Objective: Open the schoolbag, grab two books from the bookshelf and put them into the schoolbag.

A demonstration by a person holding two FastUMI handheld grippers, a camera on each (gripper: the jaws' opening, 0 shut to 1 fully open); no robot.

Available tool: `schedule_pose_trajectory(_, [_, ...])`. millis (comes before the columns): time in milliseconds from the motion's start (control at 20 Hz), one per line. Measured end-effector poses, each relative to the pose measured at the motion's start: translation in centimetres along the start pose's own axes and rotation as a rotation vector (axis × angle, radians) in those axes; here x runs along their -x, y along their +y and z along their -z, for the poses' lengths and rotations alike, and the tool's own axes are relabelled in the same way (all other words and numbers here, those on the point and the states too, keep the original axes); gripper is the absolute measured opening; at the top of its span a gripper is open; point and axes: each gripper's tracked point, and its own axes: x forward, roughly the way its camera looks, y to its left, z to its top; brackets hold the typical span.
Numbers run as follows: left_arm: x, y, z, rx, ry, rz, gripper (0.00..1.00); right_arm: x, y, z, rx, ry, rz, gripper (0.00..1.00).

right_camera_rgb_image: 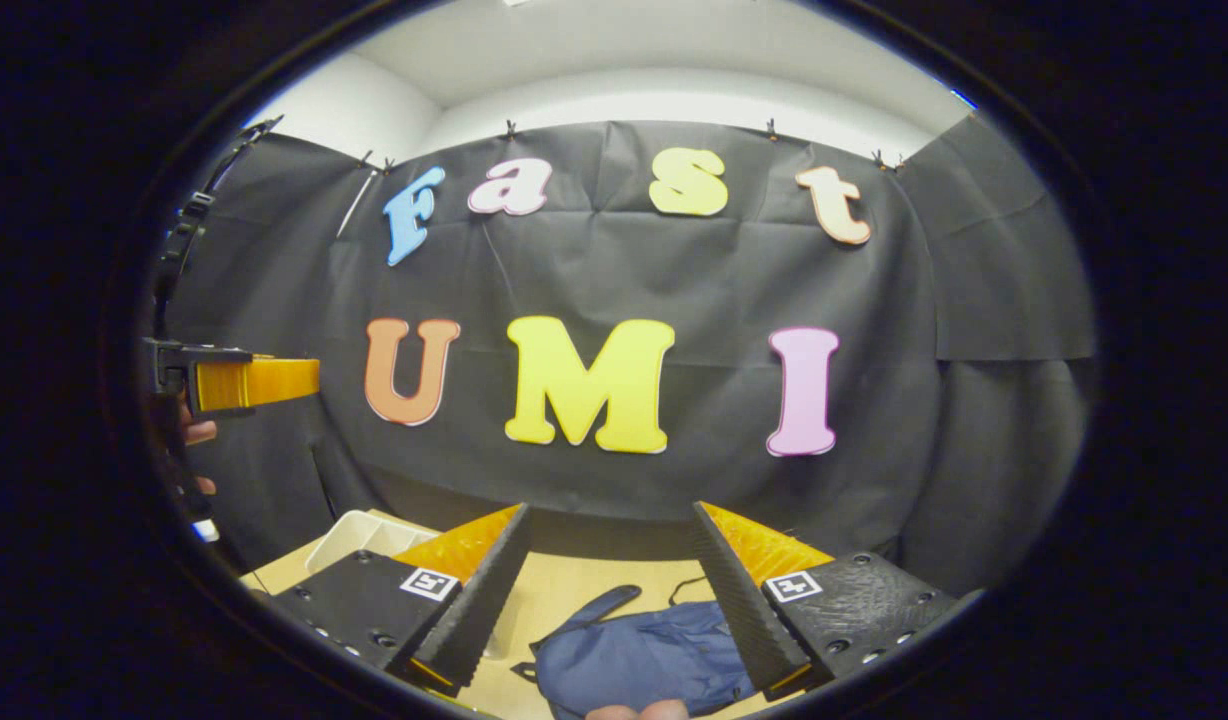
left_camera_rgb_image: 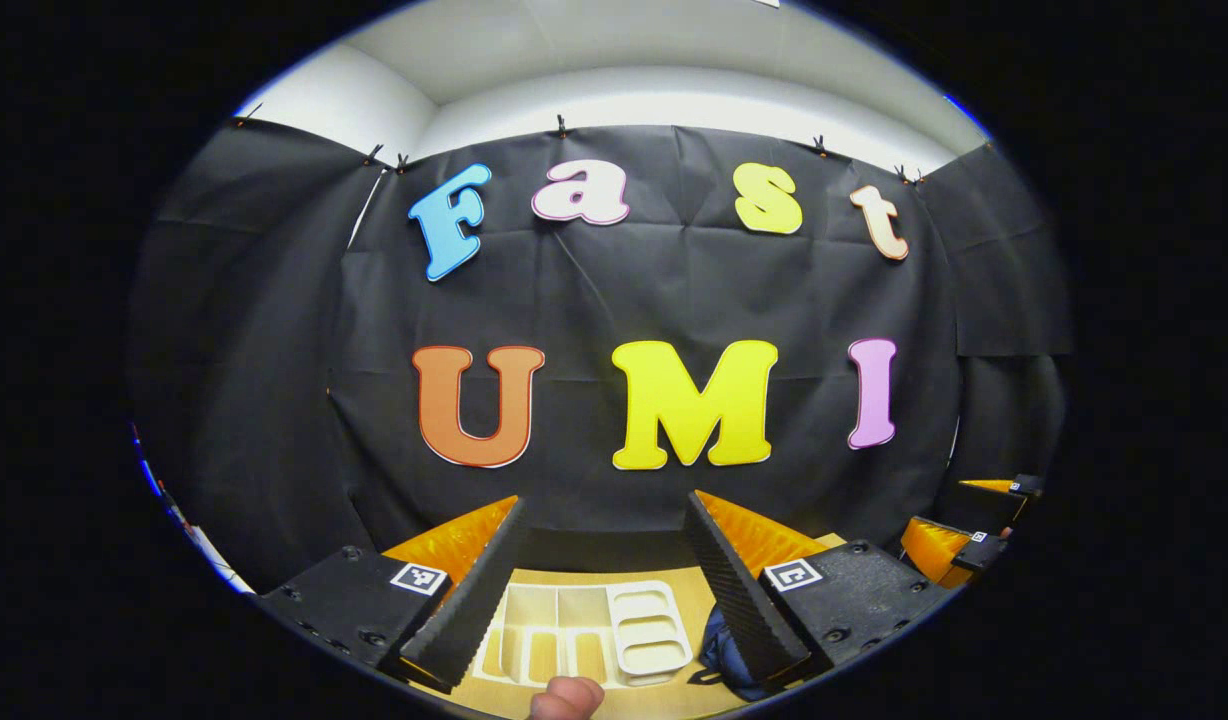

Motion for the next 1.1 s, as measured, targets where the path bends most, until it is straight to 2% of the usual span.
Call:
schedule_pose_trajectory(50, [0.0,0.0,-0.1,0.016,-0.003,0.000,0.95,0.2,0.3,-0.9,-0.003,-0.020,-0.001,0.98])
schedule_pose_trajectory(100, [0.1,0.1,-0.3,0.027,-0.007,0.002,0.99,0.4,0.4,-1.6,-0.001,-0.038,0.003,0.98])
schedule_pose_trajectory(300, [0.5,0.8,-0.7,0.030,-0.014,-0.024,0.99,0.3,1.0,-3.3,0.009,-0.080,0.026,0.98])
schedule_pose_trajectory(650, [1.3,1.8,-0.2,0.033,-0.031,-0.066,0.99,-1.0,1.2,-2.7,-0.017,-0.058,0.032,0.93])
schedule_pose_trajectory(750, [1.0,2.0,0.4,0.037,-0.019,-0.064,0.99,-1.1,1.3,-2.4,-0.022,-0.051,0.034,0.98])
schedule_pose_trajectory(1100, [1.0,1.9,0.5,0.009,-0.028,-0.060,0.99,-1.3,1.8,-2.5,-0.009,-0.057,0.041,0.98])
